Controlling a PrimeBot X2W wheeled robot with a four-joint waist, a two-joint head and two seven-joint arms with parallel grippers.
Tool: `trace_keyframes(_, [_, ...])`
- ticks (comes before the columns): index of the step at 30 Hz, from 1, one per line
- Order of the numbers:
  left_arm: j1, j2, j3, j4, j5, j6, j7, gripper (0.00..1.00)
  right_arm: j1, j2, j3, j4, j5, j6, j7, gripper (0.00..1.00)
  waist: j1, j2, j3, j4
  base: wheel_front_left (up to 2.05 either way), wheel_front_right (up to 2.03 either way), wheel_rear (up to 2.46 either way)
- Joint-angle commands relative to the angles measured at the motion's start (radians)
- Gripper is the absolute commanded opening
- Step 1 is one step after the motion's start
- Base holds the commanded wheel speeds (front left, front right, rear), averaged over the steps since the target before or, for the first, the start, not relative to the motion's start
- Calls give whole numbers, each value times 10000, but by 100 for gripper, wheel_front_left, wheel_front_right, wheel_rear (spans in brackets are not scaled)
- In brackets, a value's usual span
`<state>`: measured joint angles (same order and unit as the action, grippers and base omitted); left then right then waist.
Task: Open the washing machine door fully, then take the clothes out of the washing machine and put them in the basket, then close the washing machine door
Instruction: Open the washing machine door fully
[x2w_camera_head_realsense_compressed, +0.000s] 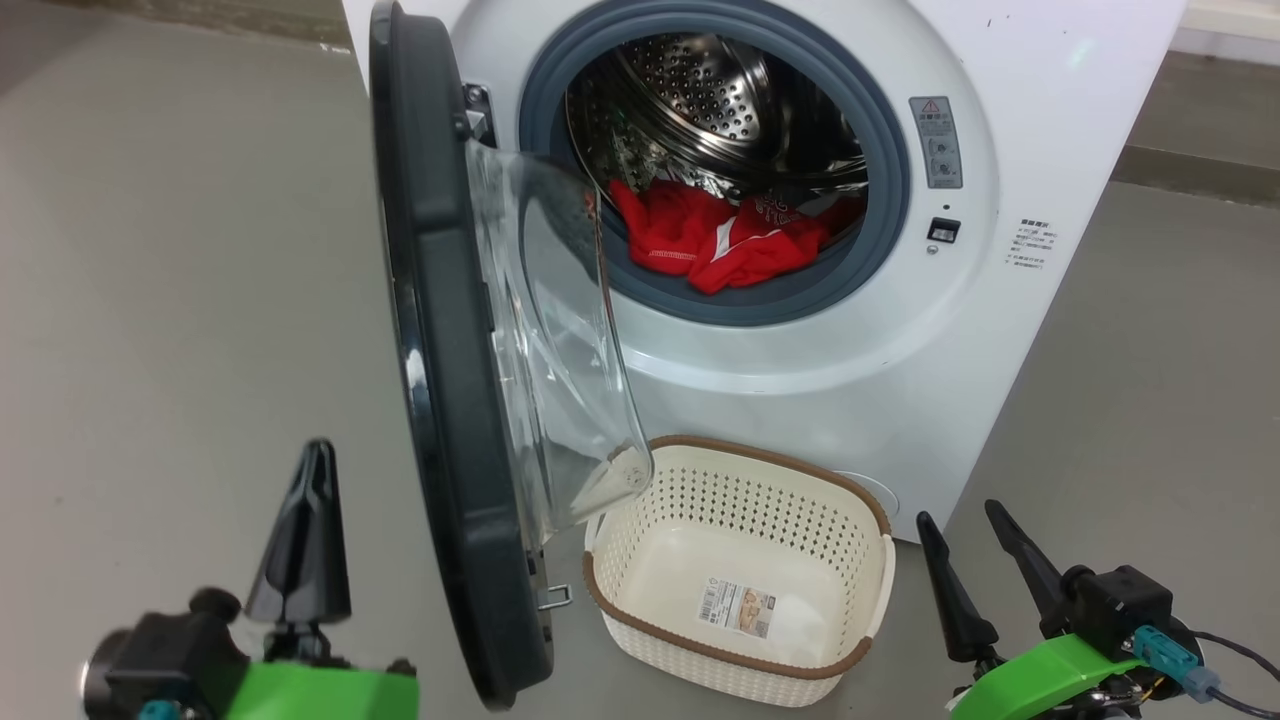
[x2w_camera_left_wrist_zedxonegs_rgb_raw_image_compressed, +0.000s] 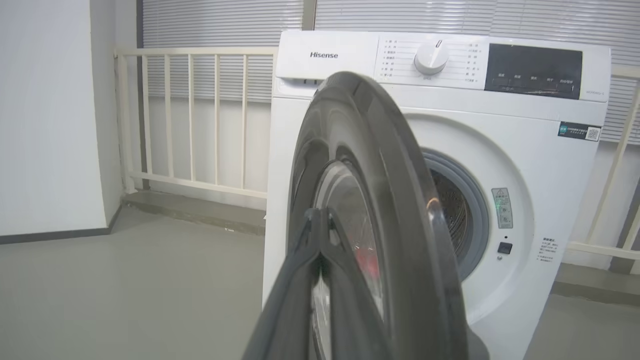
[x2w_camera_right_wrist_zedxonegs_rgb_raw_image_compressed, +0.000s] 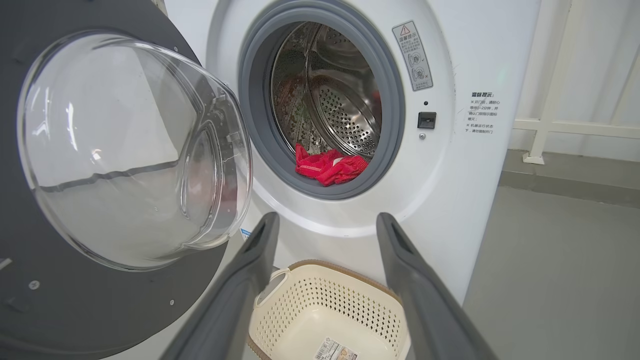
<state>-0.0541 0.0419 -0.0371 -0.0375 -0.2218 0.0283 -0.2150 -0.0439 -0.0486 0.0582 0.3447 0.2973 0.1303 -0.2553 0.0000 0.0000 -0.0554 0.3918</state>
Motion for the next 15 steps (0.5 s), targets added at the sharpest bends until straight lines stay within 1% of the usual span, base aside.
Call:
trace_keyframes(1, [-512, 95, 261, -432, -47, 99, 48, 0, -208, -17, 253, -203, 71, 4, -64, 100, 0, 0, 0, -4, 0, 0, 0])
trace_keyframes(6, [-1004, 103, -14, -1639, 6, 96, 160, 0, -235, -16, 281, -153, 124, 4, -64, 100, 0, 0, 8, -75, 0, 0, 0])
trace_keyframes(9, [-1200, 100, -325, -2215, -39, 8, 265, 0, -241, -16, 300, -143, 137, 4, -64, 100, 0, 0, 29, -136, 0, 0, 0])
trace_keyframes(12, [-1318, 97, -727, -2525, -154, -110, 497, 0, -232, -16, 295, -139, 131, 4, -64, 100, 0, 0, 60, -173, 0, 0, 0])
trace_keyframes(15, [-1414, 100, -1177, -2510, -255, -245, 644, 0, -242, -16, 265, -109, 123, 4, -64, 100, 0, 0, 94, -210, 0, 0, 0])
